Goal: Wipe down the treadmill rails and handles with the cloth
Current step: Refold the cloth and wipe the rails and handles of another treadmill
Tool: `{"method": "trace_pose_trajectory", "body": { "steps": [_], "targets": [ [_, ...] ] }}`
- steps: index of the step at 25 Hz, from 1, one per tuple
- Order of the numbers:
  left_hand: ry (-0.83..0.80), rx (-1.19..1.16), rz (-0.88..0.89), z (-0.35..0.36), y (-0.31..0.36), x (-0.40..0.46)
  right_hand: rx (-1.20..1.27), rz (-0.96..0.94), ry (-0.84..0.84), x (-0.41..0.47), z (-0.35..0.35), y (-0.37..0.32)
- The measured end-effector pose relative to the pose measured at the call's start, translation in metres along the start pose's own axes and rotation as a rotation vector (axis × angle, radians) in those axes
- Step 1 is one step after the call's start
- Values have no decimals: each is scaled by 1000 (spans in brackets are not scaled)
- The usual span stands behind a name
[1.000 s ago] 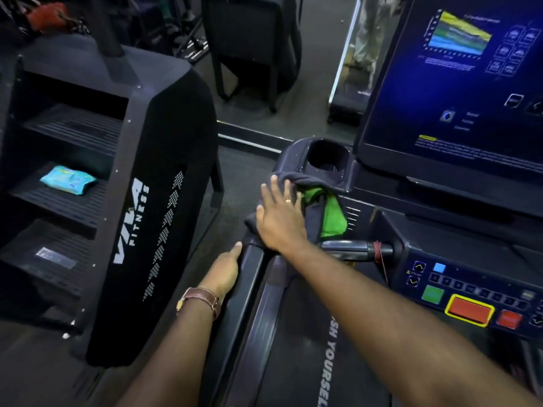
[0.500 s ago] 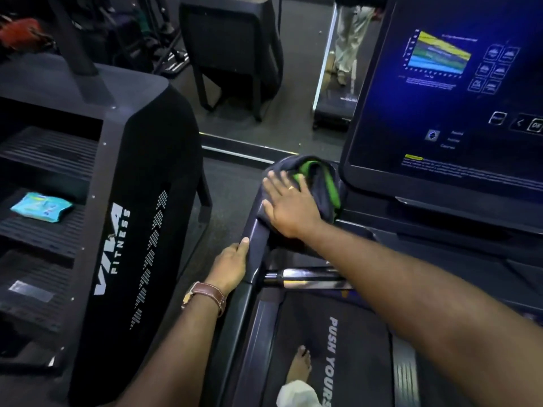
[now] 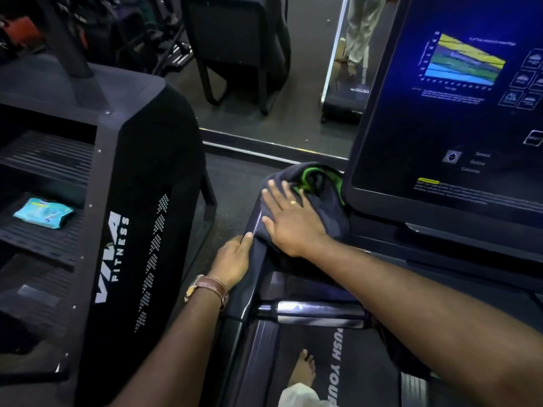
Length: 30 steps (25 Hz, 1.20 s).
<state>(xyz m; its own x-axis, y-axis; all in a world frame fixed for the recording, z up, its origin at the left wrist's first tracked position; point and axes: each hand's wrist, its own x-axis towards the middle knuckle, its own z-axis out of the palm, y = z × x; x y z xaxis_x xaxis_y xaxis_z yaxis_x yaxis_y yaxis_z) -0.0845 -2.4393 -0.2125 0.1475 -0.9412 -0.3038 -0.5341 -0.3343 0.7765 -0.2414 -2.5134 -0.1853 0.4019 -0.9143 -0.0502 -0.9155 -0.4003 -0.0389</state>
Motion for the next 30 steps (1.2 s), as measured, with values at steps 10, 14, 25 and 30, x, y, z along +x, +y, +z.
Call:
{"method": "trace_pose_trajectory", "body": {
  "steps": [10,14,25,30],
  "targets": [
    [102,180,-33,13,36,35,38,199,-17,-20,-3,10],
    [136,245,-57,18,59,46,-61,151,-12,-48,-2,0],
    [230,354,-82,25,74,45,4,205,-78,5,-38,29],
    [226,354,-78,23,73,44,322,309,-77,21,-46,14]
  ]
}}
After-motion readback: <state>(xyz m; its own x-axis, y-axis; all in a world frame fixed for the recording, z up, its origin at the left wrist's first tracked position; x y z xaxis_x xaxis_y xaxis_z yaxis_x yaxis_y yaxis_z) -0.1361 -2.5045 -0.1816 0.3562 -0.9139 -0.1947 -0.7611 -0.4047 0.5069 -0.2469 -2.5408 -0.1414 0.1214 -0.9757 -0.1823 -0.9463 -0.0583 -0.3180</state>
